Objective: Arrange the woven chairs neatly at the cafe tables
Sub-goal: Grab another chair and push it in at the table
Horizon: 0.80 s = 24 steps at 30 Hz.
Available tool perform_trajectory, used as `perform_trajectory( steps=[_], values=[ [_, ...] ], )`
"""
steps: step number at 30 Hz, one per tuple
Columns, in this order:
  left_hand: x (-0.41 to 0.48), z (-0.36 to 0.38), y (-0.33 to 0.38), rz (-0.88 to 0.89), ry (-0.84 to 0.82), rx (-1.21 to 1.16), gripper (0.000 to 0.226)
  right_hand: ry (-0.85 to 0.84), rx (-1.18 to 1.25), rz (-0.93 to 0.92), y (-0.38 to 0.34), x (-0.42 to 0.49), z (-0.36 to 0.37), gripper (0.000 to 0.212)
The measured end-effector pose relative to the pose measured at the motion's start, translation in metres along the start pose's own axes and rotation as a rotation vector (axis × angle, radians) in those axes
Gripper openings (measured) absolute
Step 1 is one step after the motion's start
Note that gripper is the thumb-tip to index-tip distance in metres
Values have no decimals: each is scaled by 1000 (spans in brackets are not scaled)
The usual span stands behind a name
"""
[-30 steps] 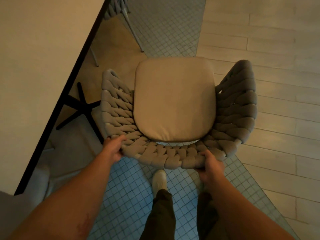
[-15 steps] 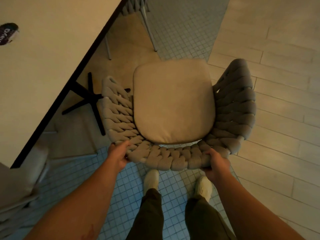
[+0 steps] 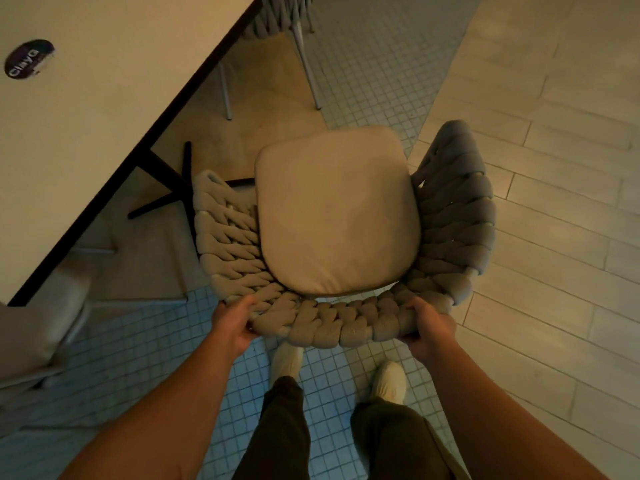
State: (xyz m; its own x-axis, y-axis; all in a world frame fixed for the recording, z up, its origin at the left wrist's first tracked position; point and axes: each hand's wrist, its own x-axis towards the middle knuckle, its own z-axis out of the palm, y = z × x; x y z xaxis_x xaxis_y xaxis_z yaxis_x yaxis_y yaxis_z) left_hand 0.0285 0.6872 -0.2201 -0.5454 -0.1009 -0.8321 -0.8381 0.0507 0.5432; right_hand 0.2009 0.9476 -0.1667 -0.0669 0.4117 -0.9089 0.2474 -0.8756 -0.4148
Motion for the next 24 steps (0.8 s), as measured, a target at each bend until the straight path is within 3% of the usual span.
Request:
perform_trajectory(
  steps=[10,19,24],
  values=[
    [-11,-2,-12,-26,19,-62,48,-68,-80,-16,6,6,-14,31],
    [-7,11,-40,-119,-112,-201,55,-37,-29,-84,15,8,-7,47],
    [-14,16,-50,-113,-149,-225,48,-91,118,-63,17,9,-16,65]
  ],
)
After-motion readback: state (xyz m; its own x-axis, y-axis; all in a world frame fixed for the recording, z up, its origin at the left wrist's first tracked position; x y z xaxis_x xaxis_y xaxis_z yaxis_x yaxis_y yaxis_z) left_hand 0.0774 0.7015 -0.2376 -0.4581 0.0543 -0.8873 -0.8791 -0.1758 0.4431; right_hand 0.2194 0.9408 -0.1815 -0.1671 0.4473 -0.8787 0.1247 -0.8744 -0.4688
